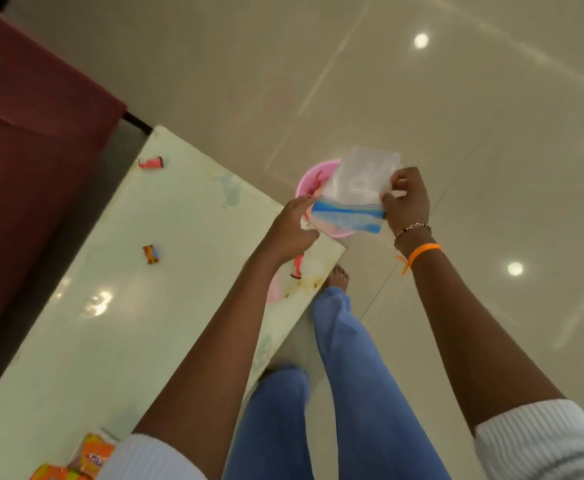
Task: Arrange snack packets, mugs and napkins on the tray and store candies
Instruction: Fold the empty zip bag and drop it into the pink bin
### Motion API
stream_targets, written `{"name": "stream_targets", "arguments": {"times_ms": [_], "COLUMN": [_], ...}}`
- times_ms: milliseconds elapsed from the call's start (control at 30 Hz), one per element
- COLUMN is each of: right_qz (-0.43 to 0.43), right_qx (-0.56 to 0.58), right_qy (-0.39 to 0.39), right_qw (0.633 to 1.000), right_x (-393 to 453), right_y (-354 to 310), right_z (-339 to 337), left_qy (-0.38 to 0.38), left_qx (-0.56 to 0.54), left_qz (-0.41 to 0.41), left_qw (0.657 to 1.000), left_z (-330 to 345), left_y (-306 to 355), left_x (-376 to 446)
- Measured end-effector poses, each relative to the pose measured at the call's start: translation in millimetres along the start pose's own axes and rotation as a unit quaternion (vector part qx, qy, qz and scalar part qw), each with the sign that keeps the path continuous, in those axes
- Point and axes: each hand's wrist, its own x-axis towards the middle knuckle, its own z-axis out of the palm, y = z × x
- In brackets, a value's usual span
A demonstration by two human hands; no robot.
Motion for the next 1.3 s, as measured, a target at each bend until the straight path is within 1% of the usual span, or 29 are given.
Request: {"name": "stream_targets", "arguments": {"times_ms": [67,133,200,267,333,400,433,500,600,700,800,933,1033,1133,1200,1233,1300], "right_qz": [-0.01,-0.006,0.001,0.012,0.034,0.06,0.08,0.115,0.133,0.128,0.105,0.062,0.022,-0.014,-0.034,-0.052,-0.075], "right_qx": [-0.044,-0.083,-0.129,-0.147,-0.158,-0.177,-0.178,-0.158,-0.107,-0.053,-0.029,-0.016,-0.017,-0.034,-0.05,-0.064,-0.083], "right_qy": [0.01,-0.009,-0.022,-0.031,-0.071,-0.155,-0.185,-0.197,-0.186,-0.198,-0.224,-0.244,-0.278,-0.33,-0.356,-0.377,-0.401], "right_qw": [0.999,0.997,0.991,0.989,0.984,0.97,0.963,0.961,0.968,0.97,0.969,0.968,0.96,0.943,0.932,0.923,0.909], "right_x": [32,61,80,103,124,140,146,154,152,135,104,50,-5,-72,-115,-146,-186], "right_y": [25,56,88,119,145,159,163,161,140,107,68,19,-9,-26,-29,-27,-22], "right_z": [19,48,77,107,135,153,158,161,153,142,129,118,120,126,128,130,130], "left_qy": [0.031,0.06,0.063,0.062,0.055,0.043,0.04,0.045,0.058,0.083,0.125,0.187,0.234,0.292,0.332,0.357,0.384], "left_qx": [-0.059,-0.094,-0.094,-0.073,-0.058,-0.05,-0.052,-0.067,-0.094,-0.128,-0.172,-0.227,-0.264,-0.307,-0.347,-0.369,-0.407], "left_qz": [-0.043,-0.076,-0.077,-0.069,-0.069,-0.077,-0.084,-0.101,-0.104,-0.096,-0.109,-0.135,-0.152,-0.156,-0.148,-0.146,-0.143], "left_qw": [0.997,0.991,0.991,0.993,0.994,0.995,0.994,0.992,0.988,0.984,0.971,0.946,0.923,0.892,0.865,0.846,0.816], "left_z": [10,23,37,51,63,71,73,76,74,68,54,31,14,1,-1,0,5], "left_y": [-5,-12,-24,-38,-54,-66,-71,-74,-65,-51,-40,-36,-44,-60,-71,-83,-97], "left_x": [32,68,101,133,161,179,187,194,190,169,133,74,25,-34,-72,-101,-140]}}
